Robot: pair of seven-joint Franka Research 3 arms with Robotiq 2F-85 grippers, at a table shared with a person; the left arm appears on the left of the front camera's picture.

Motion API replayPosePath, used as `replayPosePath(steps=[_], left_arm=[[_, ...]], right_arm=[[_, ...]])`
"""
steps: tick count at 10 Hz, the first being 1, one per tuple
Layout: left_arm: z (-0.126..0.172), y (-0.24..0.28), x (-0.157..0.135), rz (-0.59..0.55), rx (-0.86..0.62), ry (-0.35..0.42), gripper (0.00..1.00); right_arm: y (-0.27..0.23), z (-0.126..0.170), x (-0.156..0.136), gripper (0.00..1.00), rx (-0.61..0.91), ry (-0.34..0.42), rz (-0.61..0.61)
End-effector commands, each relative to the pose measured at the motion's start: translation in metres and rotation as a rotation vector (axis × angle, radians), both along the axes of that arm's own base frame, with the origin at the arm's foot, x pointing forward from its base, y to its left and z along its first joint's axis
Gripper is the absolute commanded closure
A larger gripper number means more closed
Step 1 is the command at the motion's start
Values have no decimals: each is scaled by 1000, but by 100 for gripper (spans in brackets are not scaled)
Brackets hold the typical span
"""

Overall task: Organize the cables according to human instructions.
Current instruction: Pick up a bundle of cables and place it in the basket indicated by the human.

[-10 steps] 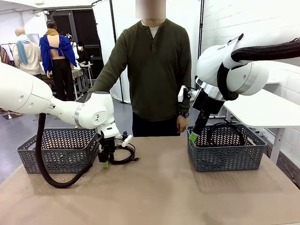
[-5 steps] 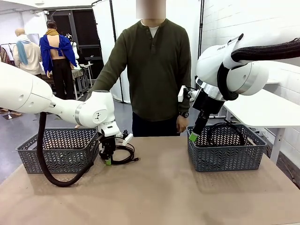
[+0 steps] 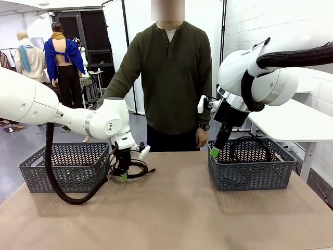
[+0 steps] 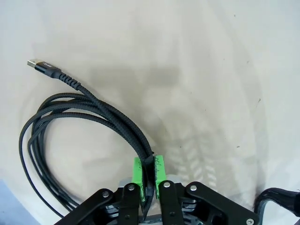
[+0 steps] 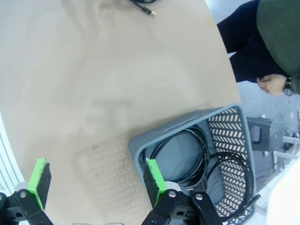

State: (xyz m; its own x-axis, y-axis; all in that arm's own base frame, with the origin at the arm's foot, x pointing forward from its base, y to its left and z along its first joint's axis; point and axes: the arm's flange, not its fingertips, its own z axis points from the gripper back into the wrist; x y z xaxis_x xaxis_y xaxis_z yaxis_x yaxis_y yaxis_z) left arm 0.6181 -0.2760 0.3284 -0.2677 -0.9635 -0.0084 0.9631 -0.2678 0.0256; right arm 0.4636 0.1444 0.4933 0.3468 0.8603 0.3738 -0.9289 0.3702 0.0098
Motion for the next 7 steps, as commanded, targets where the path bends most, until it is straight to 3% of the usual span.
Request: replayPosePath(steps=[1,7], left_arm=[[22,-3,-4,-3,-36,-33,100],[118,-35,-41,62,-67,-130,100]], right_arm=[[0,-1,-1,0,0,1,-5],[0,-1,-1,0,0,1,-5]])
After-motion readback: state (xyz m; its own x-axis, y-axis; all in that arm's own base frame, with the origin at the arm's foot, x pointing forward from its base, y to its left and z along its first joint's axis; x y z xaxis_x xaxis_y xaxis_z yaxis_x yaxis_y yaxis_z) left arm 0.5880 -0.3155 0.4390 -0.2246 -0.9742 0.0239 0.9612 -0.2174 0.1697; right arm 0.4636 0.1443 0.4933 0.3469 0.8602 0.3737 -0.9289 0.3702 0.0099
